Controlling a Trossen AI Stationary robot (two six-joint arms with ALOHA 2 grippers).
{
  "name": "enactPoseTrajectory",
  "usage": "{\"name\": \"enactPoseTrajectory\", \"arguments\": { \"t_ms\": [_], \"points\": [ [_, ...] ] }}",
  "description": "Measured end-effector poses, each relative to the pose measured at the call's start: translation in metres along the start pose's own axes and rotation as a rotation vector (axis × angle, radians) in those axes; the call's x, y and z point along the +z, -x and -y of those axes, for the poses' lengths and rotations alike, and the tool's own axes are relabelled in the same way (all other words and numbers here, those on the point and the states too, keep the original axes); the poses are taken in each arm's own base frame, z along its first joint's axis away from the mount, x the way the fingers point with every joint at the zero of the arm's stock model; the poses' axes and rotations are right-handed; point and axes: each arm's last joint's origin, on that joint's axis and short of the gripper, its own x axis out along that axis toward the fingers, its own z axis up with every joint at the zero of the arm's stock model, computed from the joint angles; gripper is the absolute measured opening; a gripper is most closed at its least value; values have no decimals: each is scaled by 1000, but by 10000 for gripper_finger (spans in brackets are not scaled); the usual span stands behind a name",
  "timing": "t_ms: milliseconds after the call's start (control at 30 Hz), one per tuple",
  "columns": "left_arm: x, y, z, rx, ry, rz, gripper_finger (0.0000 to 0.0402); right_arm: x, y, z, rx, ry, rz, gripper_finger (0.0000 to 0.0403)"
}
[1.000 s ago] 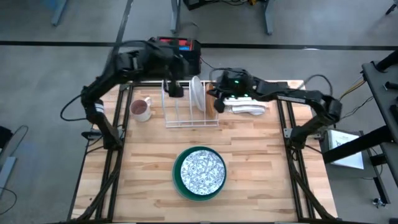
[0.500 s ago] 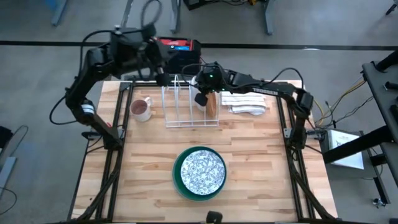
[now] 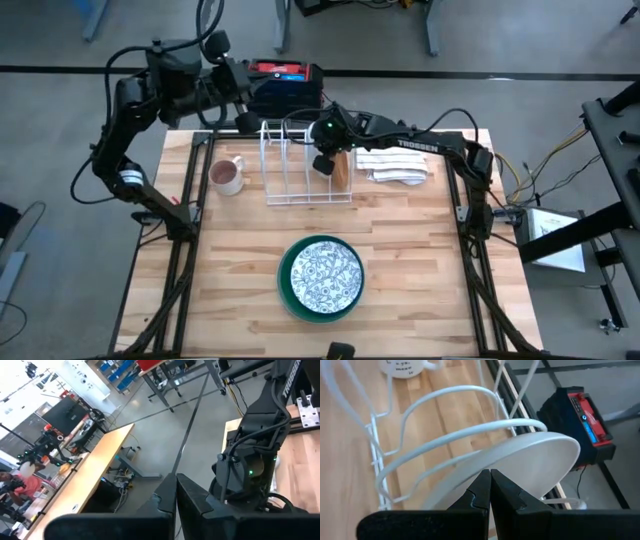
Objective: Sort dishes
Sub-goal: Put the white plate into the dishwasher rack
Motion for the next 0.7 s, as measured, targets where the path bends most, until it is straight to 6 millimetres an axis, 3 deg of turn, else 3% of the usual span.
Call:
{"name": "enactPoseTrajectory", "arguments": {
  "t_ms": [700],
  "points": [
    [-2,-3,3,-14,7,-21,0,-4,4,-9,198,133,-19,0]
  ]
}}
